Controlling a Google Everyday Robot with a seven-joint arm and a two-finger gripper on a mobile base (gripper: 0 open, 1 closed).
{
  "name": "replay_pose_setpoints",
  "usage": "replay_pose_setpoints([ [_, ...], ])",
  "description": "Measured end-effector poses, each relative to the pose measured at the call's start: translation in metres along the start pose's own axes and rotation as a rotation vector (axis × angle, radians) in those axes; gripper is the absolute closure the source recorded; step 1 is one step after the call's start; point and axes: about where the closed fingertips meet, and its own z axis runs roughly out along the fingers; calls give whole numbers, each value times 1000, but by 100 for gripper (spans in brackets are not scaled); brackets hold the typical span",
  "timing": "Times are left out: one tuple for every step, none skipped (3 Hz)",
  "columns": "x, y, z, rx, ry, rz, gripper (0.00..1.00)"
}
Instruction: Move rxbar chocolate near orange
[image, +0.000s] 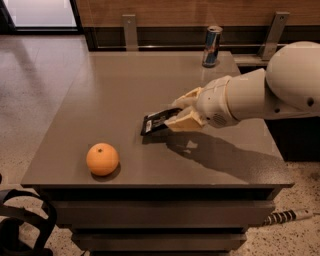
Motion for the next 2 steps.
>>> replay_pose_setpoints([
  [-19,24,16,33,14,2,100],
  [-36,36,31,48,32,13,100],
])
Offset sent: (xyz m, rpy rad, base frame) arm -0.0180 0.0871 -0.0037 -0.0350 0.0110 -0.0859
